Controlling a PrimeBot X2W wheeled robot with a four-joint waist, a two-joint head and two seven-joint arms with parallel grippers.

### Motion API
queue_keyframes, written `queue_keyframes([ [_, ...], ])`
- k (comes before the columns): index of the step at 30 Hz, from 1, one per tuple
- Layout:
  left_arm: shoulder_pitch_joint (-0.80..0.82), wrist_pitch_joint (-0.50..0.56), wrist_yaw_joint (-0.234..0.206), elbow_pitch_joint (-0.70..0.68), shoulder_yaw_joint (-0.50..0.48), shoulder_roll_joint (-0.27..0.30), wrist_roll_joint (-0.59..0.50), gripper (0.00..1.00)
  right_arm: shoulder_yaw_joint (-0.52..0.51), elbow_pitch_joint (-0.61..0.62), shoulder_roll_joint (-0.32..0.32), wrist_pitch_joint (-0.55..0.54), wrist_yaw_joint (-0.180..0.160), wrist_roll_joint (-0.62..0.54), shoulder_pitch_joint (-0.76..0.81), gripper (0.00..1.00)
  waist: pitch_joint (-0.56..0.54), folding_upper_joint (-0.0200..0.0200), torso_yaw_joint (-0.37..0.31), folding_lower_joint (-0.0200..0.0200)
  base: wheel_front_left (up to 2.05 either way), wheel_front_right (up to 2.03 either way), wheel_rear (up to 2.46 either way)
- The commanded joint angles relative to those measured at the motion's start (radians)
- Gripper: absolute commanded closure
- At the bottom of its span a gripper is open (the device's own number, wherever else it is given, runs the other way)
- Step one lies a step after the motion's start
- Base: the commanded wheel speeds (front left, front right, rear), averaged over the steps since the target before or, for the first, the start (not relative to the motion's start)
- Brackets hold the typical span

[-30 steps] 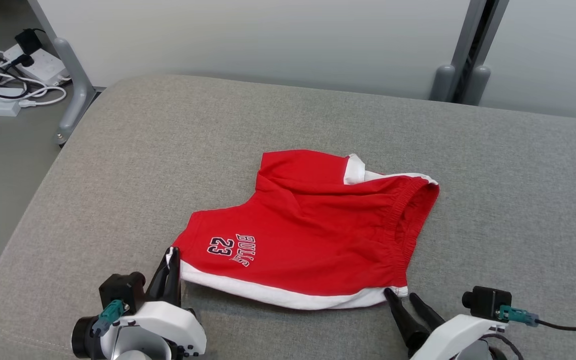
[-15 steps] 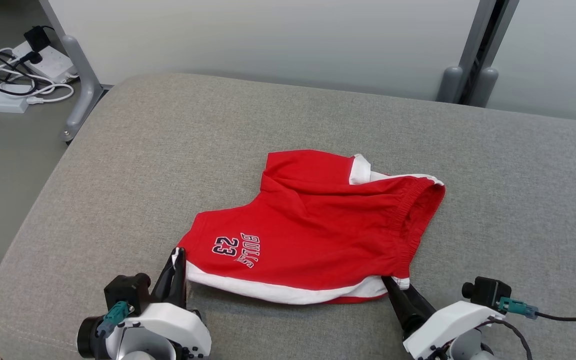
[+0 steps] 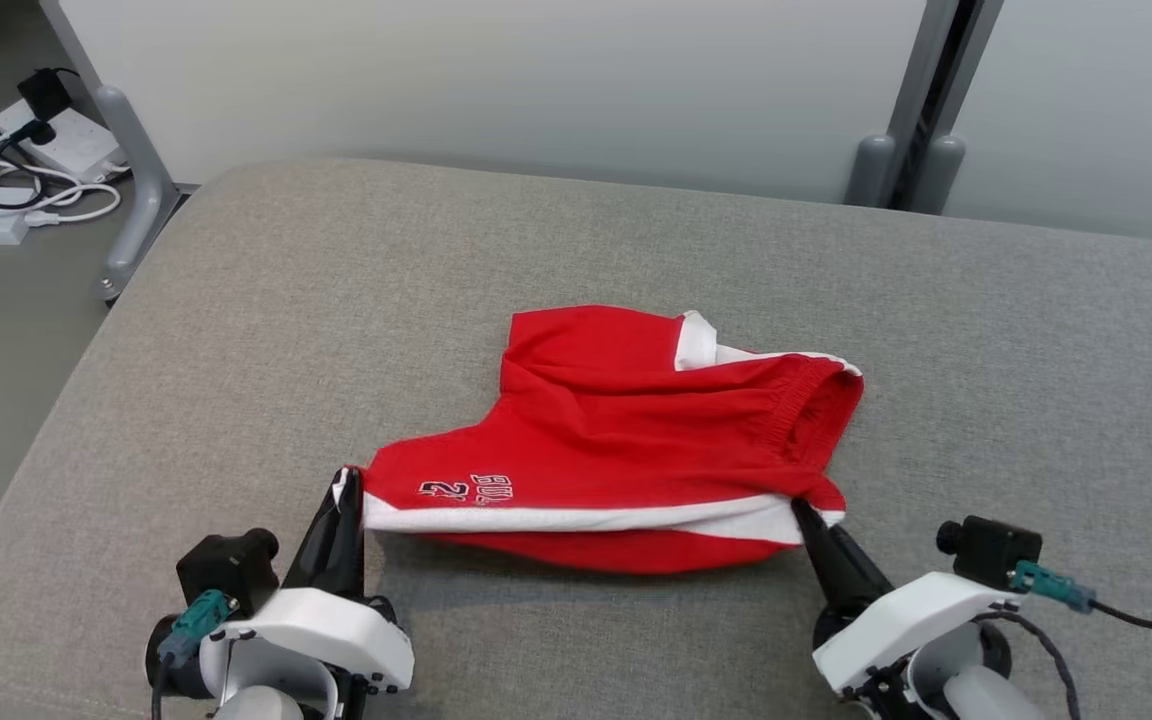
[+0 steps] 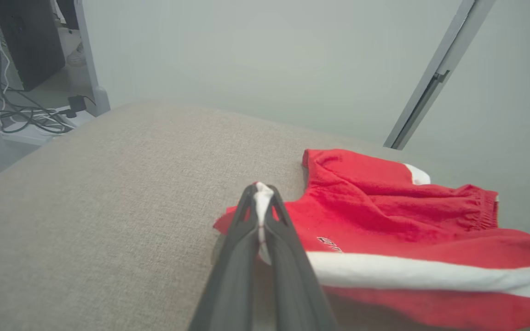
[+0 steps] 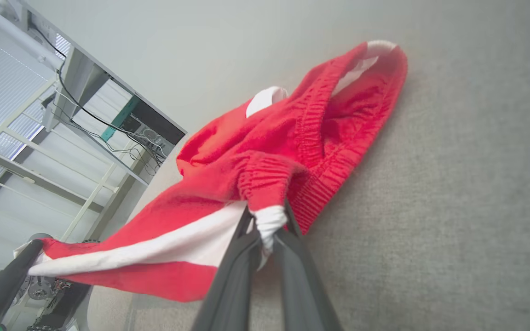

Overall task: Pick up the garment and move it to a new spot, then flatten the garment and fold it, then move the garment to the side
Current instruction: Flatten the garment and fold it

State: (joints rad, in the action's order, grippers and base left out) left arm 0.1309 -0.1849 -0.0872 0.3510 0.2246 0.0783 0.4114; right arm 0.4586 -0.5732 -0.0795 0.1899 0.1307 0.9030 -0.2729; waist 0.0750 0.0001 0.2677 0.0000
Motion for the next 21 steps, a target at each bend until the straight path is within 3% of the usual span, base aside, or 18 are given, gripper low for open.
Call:
queue_keyframes([
  [1,0.014,0.006,0.010,-0.024,-0.009,0.002,0.018,1.00,-0.014,0.024,-0.028,0.012,0.000,-0.029,-0.001,1.00,-0.009,-0.0001,-0.014,0.0000,0.00,0.00,0.00],
  [8,0.057,0.050,0.031,-0.180,-0.029,0.008,0.073,1.00,-0.090,0.169,-0.123,-0.019,0.000,-0.206,-0.040,1.00,-0.043,-0.0001,-0.073,0.0000,0.00,0.00,0.00],
  [12,0.096,0.083,0.019,-0.292,-0.050,0.008,0.107,1.00,-0.149,0.288,-0.147,-0.084,0.000,-0.321,-0.062,1.00,-0.063,-0.0001,-0.112,0.0000,0.00,0.00,0.00],
  [21,0.205,0.172,-0.018,-0.482,-0.082,0.001,0.172,1.00,-0.269,0.578,-0.122,-0.337,0.000,-0.469,-0.093,1.00,-0.076,-0.0001,-0.187,0.0000,0.00,0.00,0.00],
])
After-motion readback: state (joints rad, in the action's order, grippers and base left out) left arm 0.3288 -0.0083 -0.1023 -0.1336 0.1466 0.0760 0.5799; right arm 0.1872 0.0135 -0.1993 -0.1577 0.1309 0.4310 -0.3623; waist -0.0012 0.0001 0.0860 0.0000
